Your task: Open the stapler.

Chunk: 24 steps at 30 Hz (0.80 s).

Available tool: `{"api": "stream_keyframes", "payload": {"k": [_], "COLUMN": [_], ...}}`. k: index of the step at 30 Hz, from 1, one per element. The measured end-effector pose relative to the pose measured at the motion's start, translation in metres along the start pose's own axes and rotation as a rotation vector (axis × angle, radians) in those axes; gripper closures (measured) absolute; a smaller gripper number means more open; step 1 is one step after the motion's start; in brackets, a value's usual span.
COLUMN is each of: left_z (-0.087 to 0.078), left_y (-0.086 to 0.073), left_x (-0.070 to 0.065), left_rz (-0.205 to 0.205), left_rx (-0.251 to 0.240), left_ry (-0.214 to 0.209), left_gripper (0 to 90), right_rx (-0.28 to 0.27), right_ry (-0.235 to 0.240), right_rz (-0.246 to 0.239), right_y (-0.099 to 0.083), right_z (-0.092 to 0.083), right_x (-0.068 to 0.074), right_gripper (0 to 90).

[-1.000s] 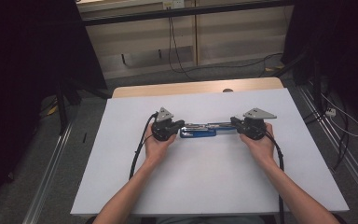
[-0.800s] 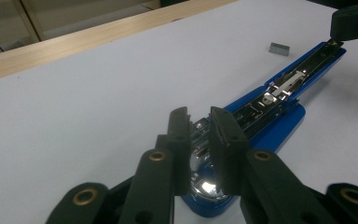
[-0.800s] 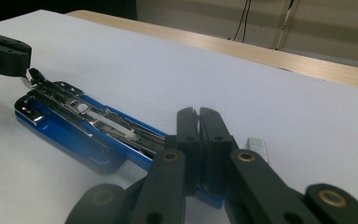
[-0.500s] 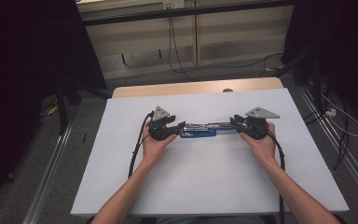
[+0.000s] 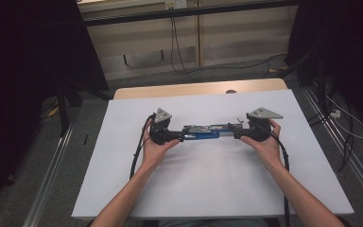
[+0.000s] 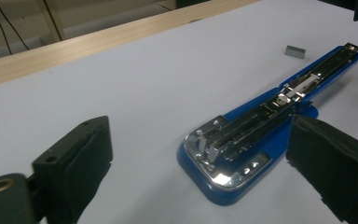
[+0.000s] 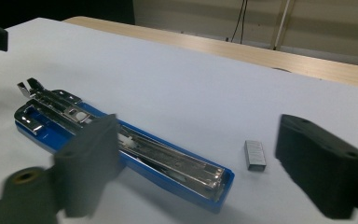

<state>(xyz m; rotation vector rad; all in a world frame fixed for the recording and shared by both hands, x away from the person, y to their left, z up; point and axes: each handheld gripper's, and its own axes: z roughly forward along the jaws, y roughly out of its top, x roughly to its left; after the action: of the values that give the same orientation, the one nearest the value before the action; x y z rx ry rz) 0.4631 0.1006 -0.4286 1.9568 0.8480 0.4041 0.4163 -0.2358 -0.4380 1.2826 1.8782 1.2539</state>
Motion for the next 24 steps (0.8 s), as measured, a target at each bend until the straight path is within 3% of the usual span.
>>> {"api": "stream_keyframes", "payload": {"k": [5, 9, 12, 14, 17, 24], "left_z": [-0.009, -0.018, -0.023, -0.026, -0.03, -0.043], "left_y": [-0.003, -0.005, -0.007, -0.009, -0.012, -0.019], "left_x": [0.0, 0.004, 0.006, 0.006, 0.004, -0.008], "left_rz": [0.022, -0.008, -0.018, -0.003, -0.01, 0.018], "left_rx": [-0.016, -0.043, -0.055, -0.054, -0.067, -0.08], "left_ry": [0.015, -0.019, -0.007, 0.001, -0.011, -0.004], "left_gripper": [3.9, 3.9, 3.9, 4.0, 4.7, 4.9], "right_rx": [0.003, -0.01, -0.034, -0.034, -0.041, -0.041], "right_ry": [0.008, -0.012, -0.025, -0.014, -0.026, -0.035], "right_rz": [0.006, 0.013, 0.035, 0.035, 0.044, 0.061], "right_y": [0.0, 0.002, 0.004, 0.004, 0.006, 0.005], "right_z": [0.0, -0.003, -0.007, -0.009, -0.012, -0.015], "right_x": [-0.001, -0.003, -0.009, -0.012, -0.017, -0.023], "right_gripper": [5.1, 6.7, 7.9, 7.9, 8.8, 10.6]}}
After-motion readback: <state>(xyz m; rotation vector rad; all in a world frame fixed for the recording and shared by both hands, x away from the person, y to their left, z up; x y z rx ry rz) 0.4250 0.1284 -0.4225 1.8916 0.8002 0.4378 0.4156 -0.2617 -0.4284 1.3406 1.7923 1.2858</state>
